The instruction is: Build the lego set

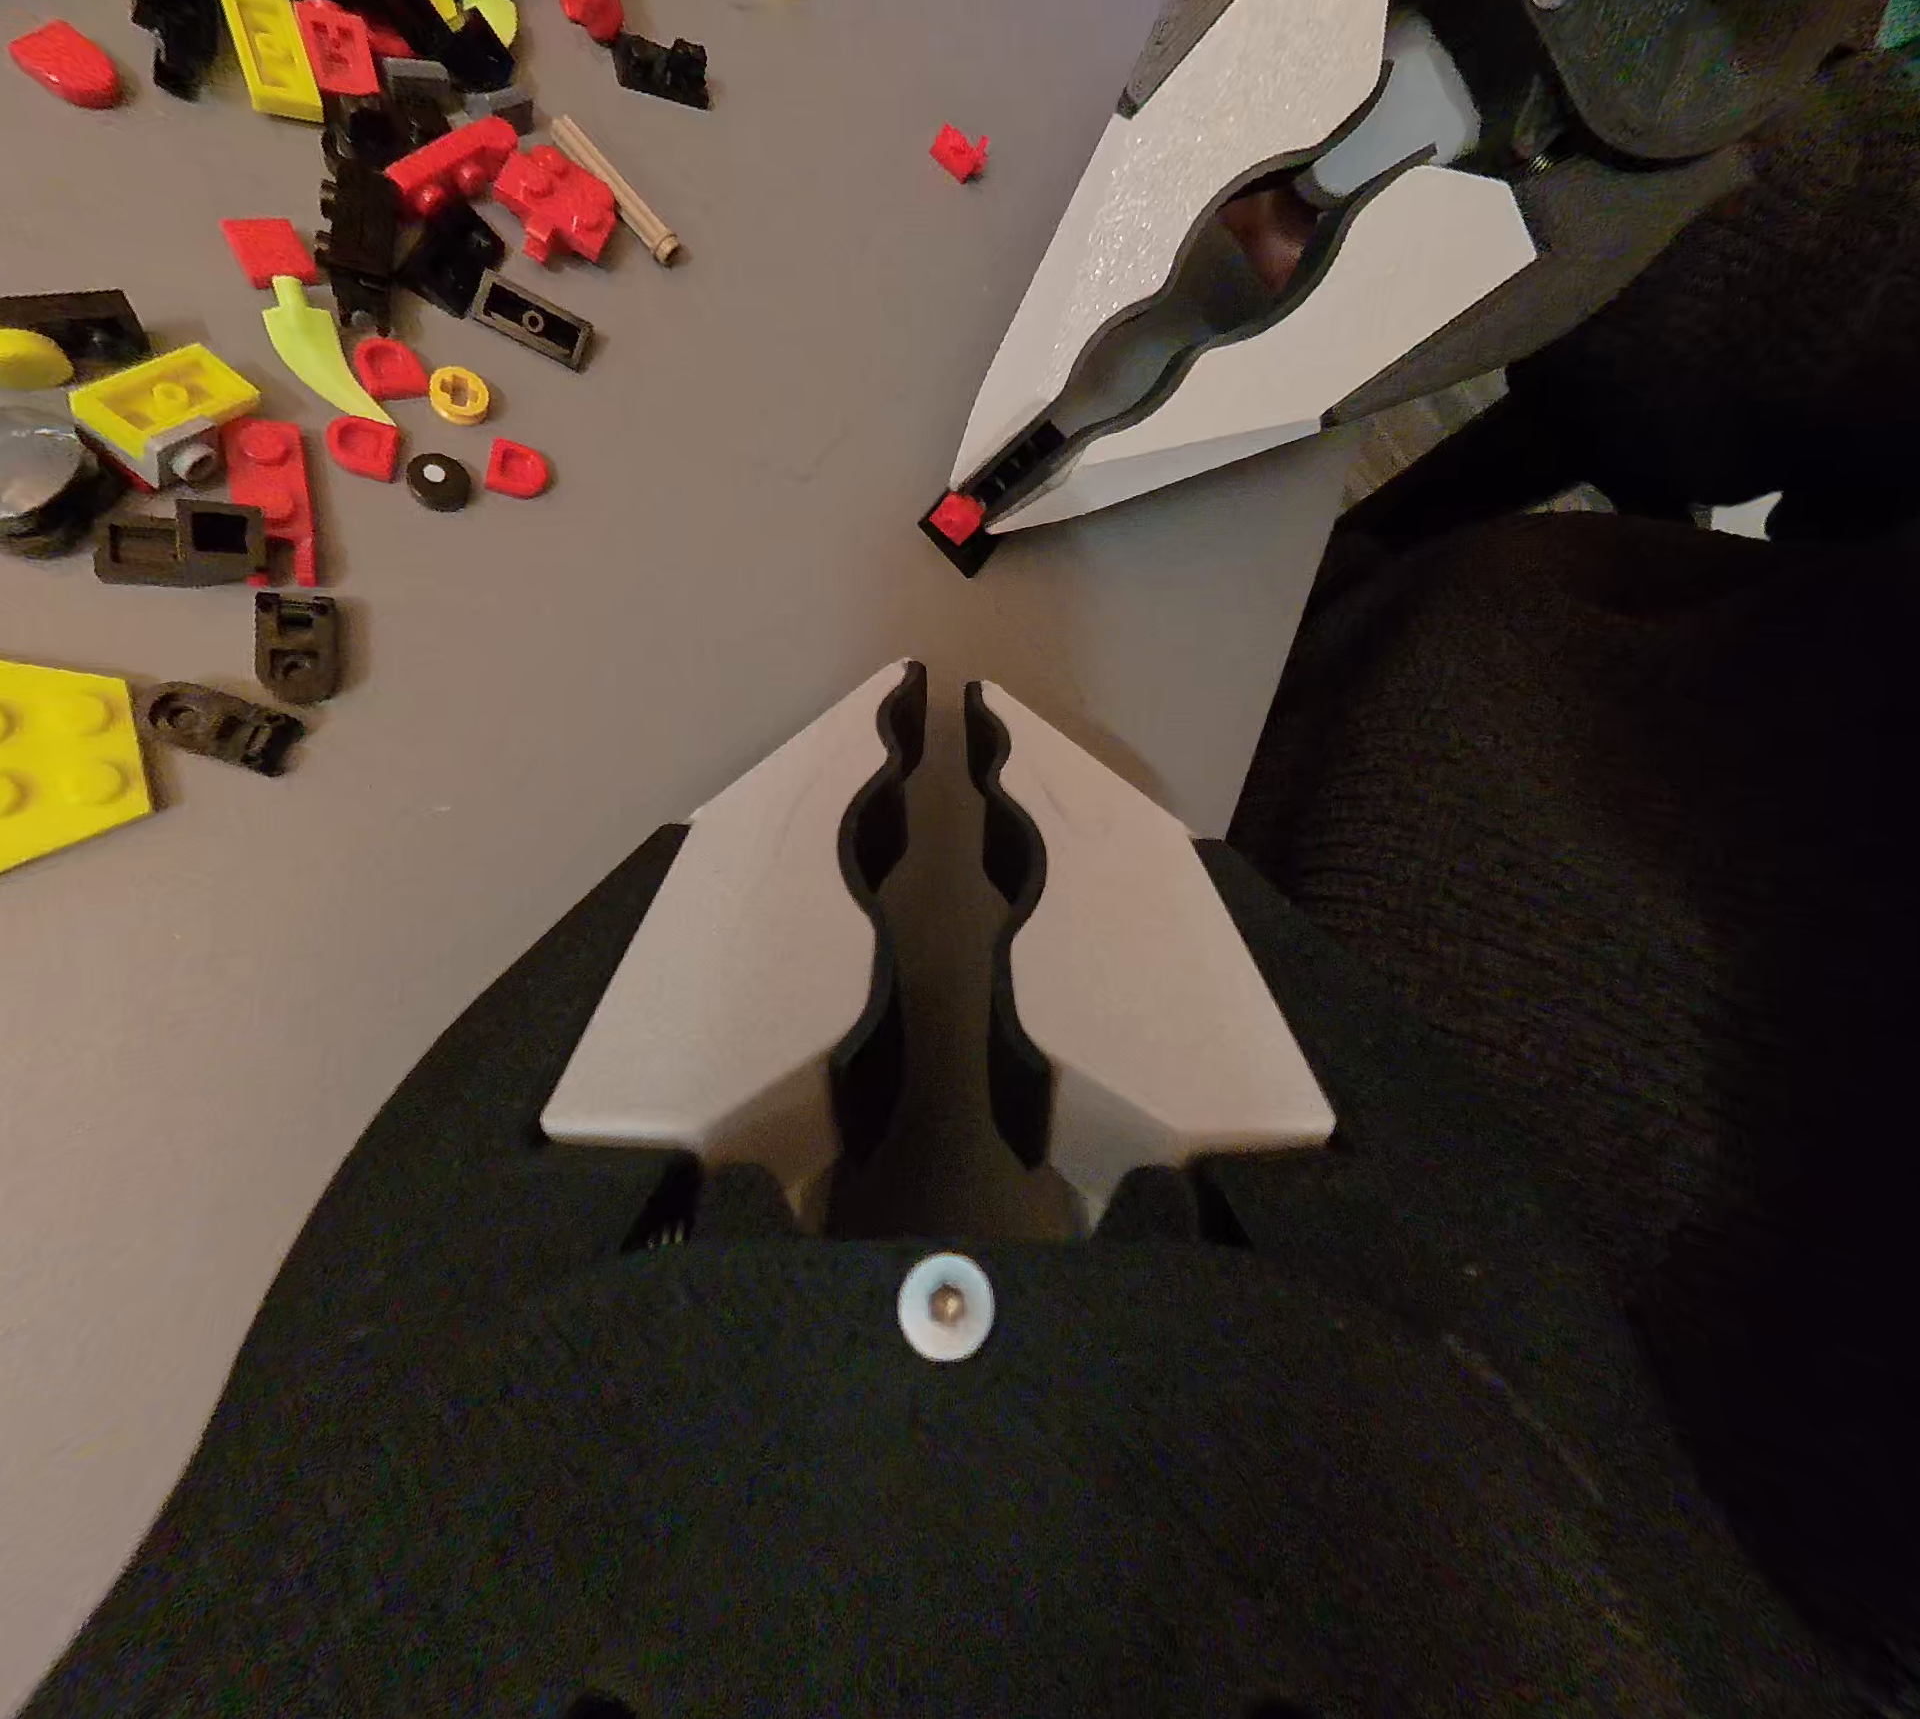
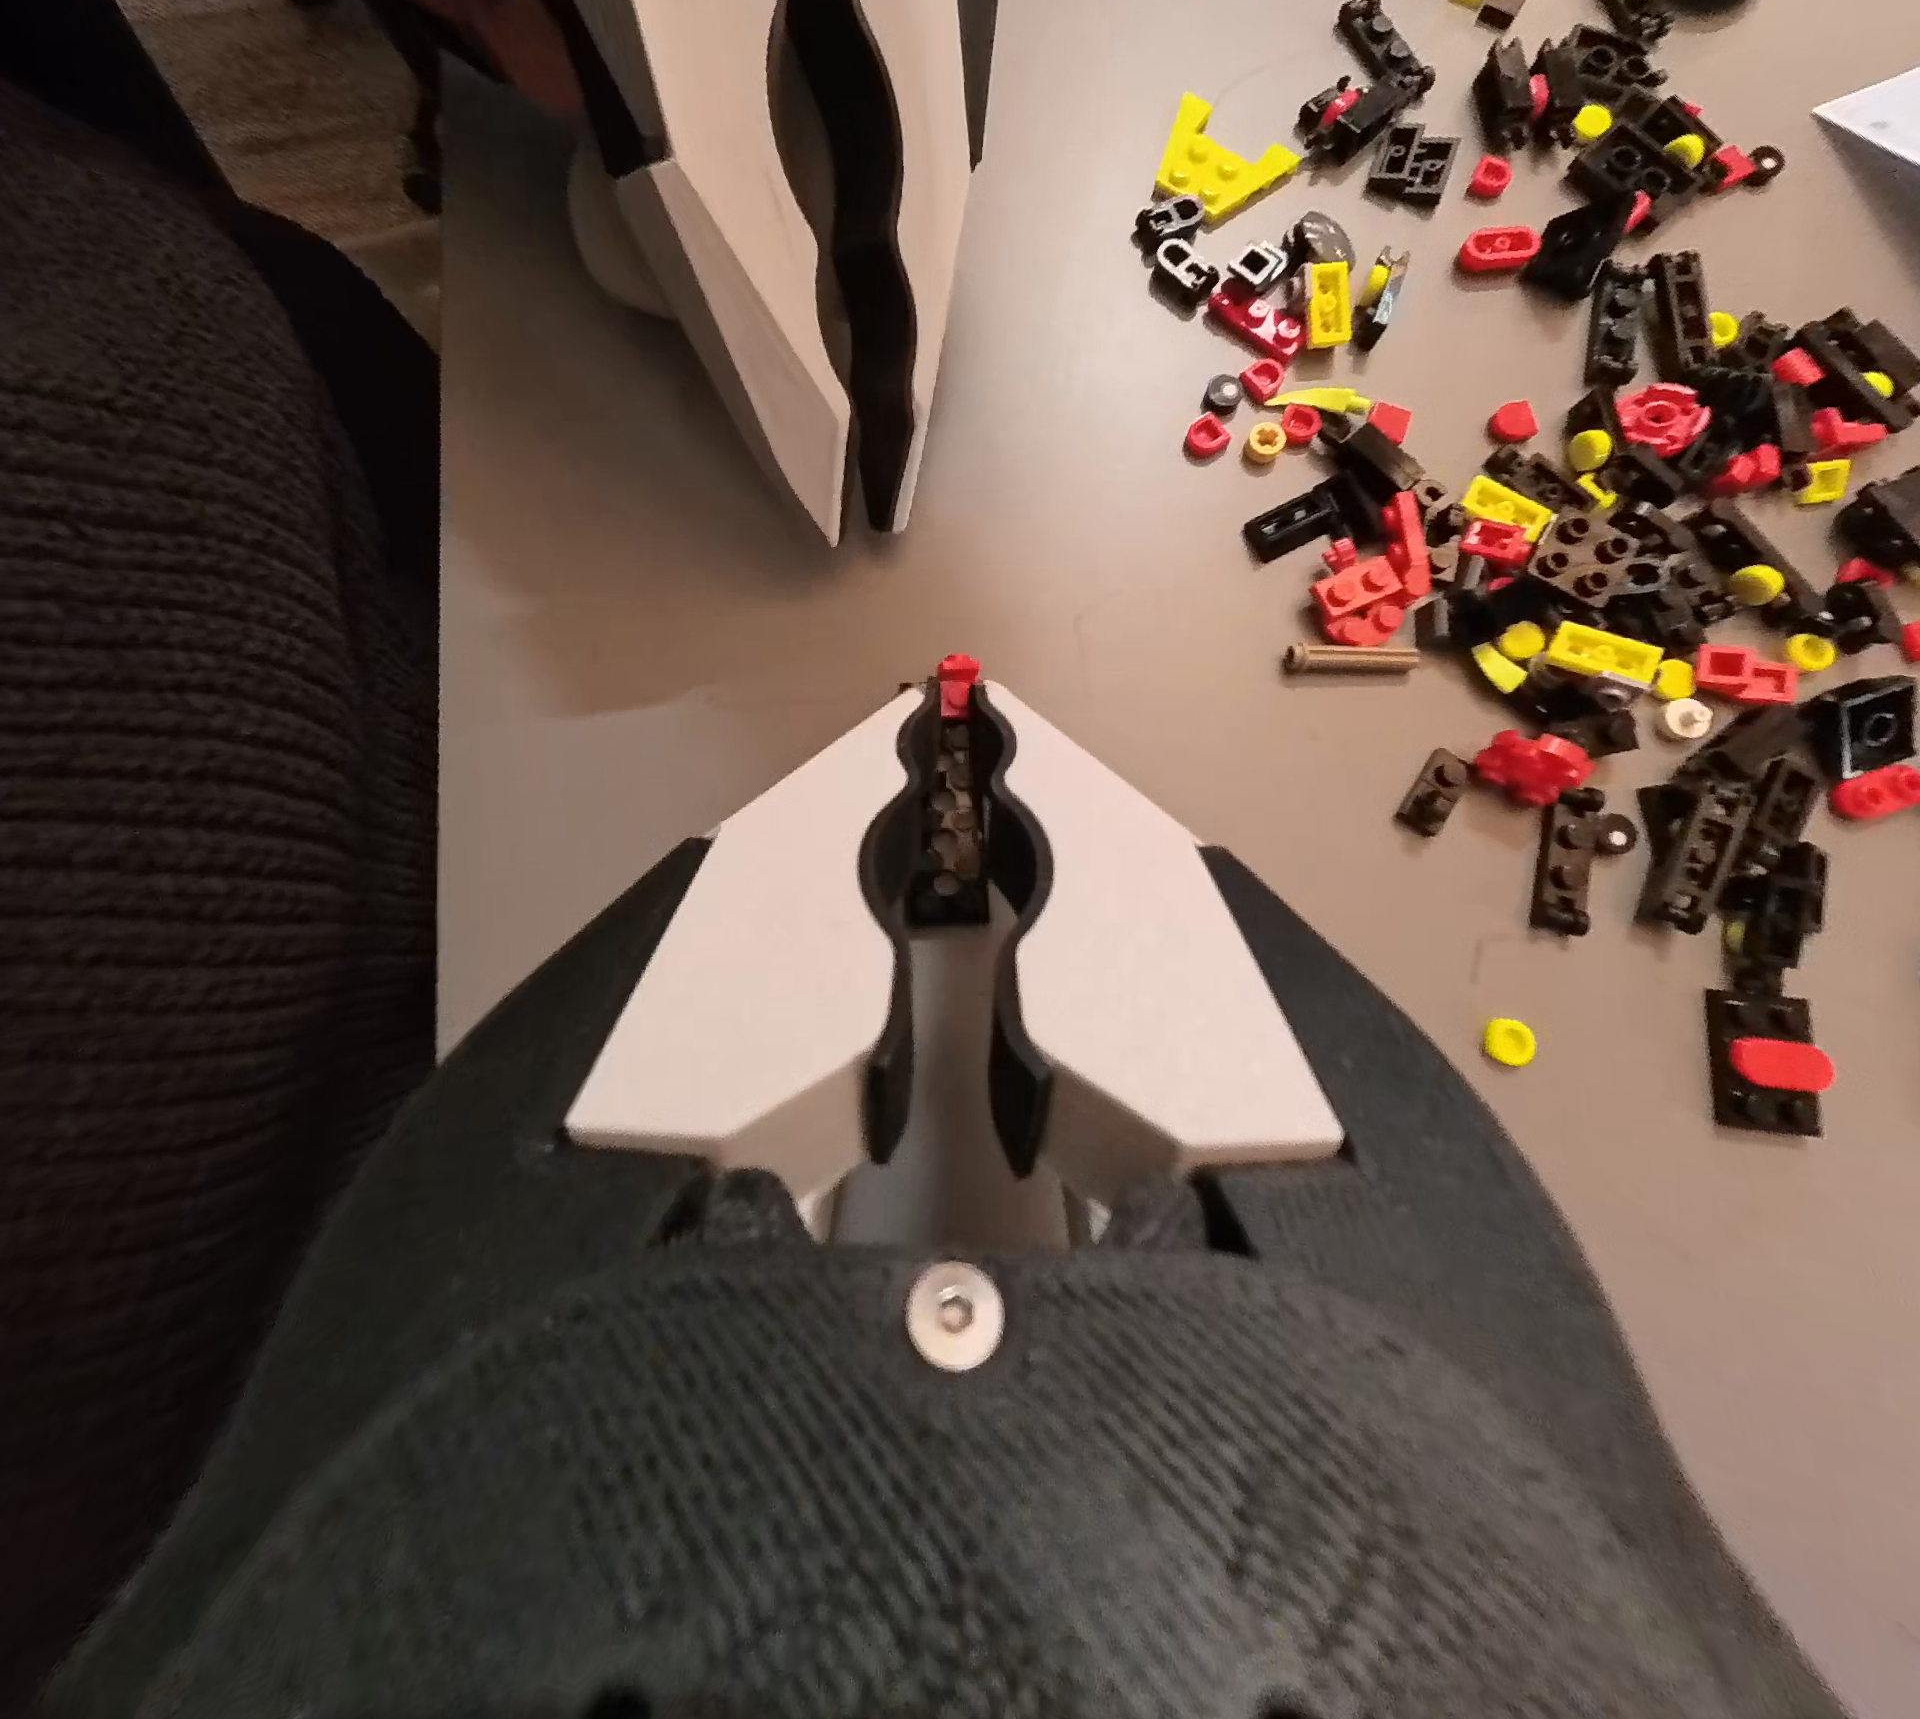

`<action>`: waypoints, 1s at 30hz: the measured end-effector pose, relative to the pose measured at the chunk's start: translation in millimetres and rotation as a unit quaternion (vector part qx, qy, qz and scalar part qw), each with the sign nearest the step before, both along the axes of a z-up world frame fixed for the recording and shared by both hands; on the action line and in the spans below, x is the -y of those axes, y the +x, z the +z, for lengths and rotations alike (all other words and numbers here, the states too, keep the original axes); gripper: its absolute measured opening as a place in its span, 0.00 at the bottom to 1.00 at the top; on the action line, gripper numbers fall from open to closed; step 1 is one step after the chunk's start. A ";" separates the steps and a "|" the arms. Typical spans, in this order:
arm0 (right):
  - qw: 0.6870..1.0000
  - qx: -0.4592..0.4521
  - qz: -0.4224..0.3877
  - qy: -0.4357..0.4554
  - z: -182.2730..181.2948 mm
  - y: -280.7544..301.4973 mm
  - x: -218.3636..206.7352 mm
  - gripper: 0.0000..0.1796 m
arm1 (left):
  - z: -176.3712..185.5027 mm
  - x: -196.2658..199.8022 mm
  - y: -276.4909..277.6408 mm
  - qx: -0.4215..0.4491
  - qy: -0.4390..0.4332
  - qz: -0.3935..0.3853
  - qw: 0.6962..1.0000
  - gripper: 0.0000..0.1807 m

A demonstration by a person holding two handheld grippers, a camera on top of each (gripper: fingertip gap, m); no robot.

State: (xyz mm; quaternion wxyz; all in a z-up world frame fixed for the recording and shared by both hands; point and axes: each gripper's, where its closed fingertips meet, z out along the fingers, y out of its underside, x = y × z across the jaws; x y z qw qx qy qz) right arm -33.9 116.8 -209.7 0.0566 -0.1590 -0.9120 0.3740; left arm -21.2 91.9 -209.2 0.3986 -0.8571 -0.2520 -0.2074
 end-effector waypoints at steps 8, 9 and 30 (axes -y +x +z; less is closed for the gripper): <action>1.000 -0.004 0.010 0.006 -0.7 0.5 2.2 0.01 | -2.3 -1.1 -1.2 0.005 -0.003 0.003 1.000 0.03; 1.000 -0.004 0.010 0.007 -0.7 0.7 2.6 0.01 | -2.5 -1.4 -1.0 0.007 -0.003 0.003 1.000 0.03; 0.999 -0.023 0.004 0.021 3.2 -7.1 3.8 0.00 | -5.4 -5.9 -0.4 0.010 -0.006 0.003 1.000 0.03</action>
